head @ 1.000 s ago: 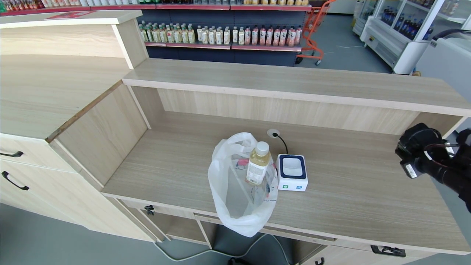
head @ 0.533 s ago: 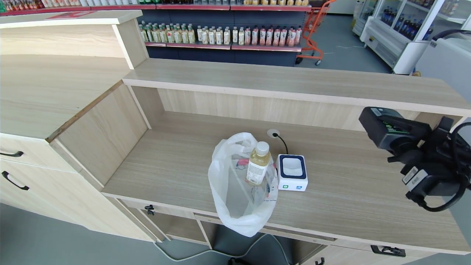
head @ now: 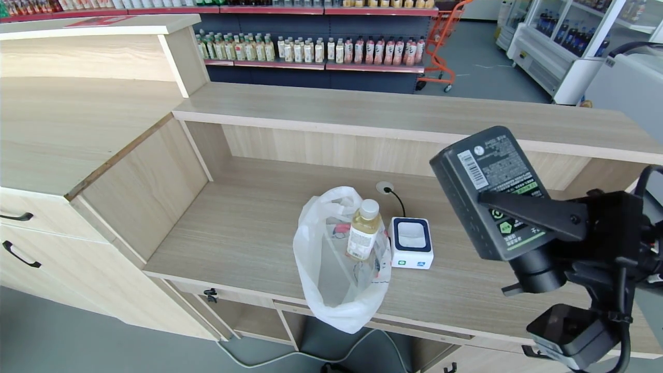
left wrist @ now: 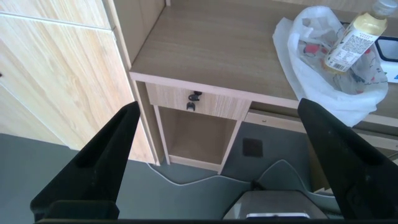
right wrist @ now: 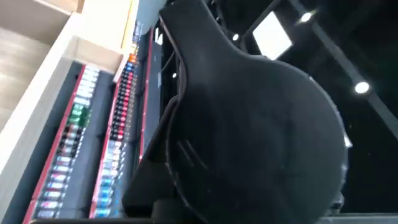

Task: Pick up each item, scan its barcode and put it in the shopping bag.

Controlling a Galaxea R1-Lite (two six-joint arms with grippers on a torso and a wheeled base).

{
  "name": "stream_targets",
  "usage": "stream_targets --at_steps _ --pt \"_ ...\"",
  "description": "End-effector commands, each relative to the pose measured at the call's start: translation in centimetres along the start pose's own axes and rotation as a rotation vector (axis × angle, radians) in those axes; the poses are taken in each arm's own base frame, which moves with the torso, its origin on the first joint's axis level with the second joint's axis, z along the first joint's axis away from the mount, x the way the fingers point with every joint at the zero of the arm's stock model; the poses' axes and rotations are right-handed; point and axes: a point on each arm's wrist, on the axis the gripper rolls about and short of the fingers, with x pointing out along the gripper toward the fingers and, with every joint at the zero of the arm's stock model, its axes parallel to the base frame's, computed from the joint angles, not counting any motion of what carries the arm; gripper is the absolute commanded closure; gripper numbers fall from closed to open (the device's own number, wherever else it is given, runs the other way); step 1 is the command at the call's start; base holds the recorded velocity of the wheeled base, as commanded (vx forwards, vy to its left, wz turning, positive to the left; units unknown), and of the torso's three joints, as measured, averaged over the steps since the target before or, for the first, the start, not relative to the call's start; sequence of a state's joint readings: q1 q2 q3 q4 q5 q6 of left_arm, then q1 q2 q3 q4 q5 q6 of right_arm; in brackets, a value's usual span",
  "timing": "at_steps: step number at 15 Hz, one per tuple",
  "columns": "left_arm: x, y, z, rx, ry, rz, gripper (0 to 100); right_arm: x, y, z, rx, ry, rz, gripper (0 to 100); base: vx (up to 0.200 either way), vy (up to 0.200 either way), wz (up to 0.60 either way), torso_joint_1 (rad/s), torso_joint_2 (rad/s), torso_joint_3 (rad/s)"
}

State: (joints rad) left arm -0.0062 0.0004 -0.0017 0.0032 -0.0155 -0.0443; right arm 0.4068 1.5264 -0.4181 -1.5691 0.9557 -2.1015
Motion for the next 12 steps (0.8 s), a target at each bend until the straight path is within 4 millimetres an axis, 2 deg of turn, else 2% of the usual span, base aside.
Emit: stream_targets --at_steps 1,5,12 --pt "0.0 0.0 0.0 0.0 0.0 0.0 0 2.0 -1.1 1.5 0.01 -0.084 -0.105 100 0.0 0.0 0.0 0.0 0.0 0.0" --pt "0.0 0.0 0.0 0.0 0.0 0.0 0 2.3 -3.5 2.3 -0.005 -0.113 -0.191 100 0.0 0.0 0.0 0.0 0.0 0.0" --pt "0.0 0.0 0.0 0.0 0.0 0.0 0 2.6 -4.9 3.2 -0.01 -0.149 -0.249 100 0.0 0.0 0.0 0.0 0.0 0.0"
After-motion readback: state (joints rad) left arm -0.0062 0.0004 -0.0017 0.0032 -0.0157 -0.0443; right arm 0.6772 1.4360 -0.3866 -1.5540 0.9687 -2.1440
